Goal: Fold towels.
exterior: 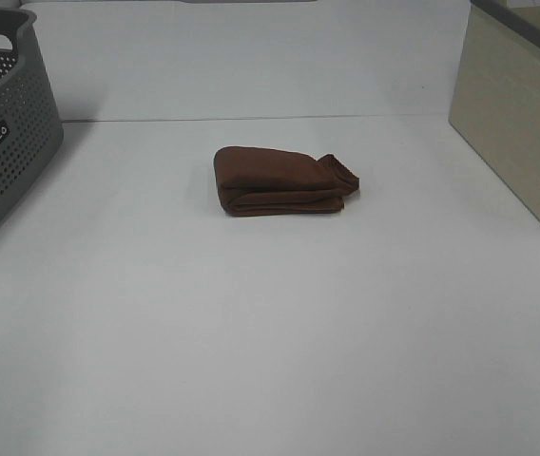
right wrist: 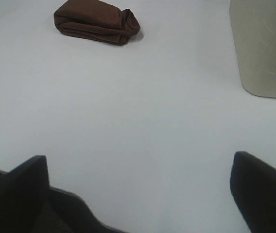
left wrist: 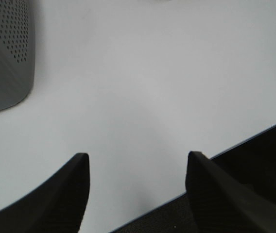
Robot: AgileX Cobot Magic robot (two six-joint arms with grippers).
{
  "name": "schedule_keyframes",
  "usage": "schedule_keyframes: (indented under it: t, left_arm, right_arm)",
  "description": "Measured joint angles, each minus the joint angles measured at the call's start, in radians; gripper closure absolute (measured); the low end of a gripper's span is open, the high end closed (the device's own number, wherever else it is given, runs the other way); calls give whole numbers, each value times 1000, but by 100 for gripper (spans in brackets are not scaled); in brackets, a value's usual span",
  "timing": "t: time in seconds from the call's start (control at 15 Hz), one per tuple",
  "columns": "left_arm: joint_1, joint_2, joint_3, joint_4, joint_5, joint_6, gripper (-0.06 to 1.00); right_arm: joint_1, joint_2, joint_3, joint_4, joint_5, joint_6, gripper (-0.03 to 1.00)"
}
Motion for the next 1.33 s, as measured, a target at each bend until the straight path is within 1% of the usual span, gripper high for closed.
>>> schedule_keyframes:
  t: [0.13,0.2,0.33,0.4,0.47,0.6,0.67,0.8,1.33]
  left_arm:
    - [1,0,0,0,0,0,38]
    - [14,0,0,0,0,0,38]
    - [68,-2,0,0,0,0,38]
    - [146,-13,0,0,0,0,38]
    - [167,-22,0,0,0,0,38]
    - [223,-101,0,0,0,0,38]
    - [235,-152,0,0,0,0,38]
    - [237,-217,0,0,2,0,38]
    - [237,-220,-1,0,3,0,38]
  right_arm:
    - [0,0,0,0,0,0,2]
    - [0,0,0,0,0,0,2]
    - [0,0,0,0,0,0,2]
    - [-44,0,0,2,0,0,2]
    - [-64,0,0,4,0,0,2]
    - [-164,0,0,6,0,0,2]
    - [-203,0,0,6,0,0,2]
    - [-225,0,0,7,0,0,2]
    - [-226,-44,0,17,2,0,2]
